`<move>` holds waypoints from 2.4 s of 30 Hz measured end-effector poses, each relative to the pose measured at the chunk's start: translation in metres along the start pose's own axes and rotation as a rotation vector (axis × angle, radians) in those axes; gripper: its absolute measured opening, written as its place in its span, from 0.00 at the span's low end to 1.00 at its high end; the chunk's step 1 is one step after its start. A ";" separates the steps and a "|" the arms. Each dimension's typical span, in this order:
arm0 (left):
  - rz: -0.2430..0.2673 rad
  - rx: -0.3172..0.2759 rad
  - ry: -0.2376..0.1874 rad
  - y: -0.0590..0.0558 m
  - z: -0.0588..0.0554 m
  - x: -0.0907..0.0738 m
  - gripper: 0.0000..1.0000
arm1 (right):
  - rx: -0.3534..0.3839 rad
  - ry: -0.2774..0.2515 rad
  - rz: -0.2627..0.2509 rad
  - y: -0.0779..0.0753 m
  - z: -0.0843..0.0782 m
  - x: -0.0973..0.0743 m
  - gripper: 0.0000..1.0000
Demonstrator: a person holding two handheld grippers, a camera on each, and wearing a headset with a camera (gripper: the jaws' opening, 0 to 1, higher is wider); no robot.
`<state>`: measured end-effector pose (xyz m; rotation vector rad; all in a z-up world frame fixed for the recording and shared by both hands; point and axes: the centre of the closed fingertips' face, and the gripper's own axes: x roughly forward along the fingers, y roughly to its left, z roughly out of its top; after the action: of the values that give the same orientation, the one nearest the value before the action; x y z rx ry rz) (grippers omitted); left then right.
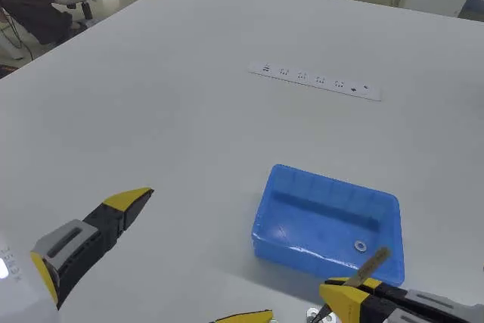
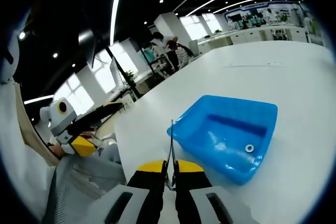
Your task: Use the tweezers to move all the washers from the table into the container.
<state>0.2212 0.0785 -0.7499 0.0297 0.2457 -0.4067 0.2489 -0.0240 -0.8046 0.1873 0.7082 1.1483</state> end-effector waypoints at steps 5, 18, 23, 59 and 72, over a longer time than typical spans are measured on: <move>-0.002 0.000 -0.003 -0.001 0.001 0.000 0.95 | -0.030 -0.020 0.007 0.004 0.020 -0.008 0.03; -0.002 0.001 0.002 -0.002 0.002 0.001 0.94 | -0.044 -0.129 -0.037 -0.018 0.070 -0.021 0.03; -0.001 0.001 0.003 -0.001 0.001 0.000 0.94 | -0.039 -0.142 -0.065 -0.030 0.079 -0.019 0.03; -0.016 -0.008 0.013 -0.002 -0.002 0.001 0.95 | -0.031 0.008 -0.175 -0.098 0.052 0.027 0.03; -0.003 -0.015 0.006 0.000 -0.001 0.001 0.95 | -0.149 0.049 -0.203 -0.097 0.047 0.027 0.03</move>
<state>0.2221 0.0784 -0.7516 0.0155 0.2547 -0.4080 0.3576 -0.0314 -0.8260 -0.0383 0.6660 1.0088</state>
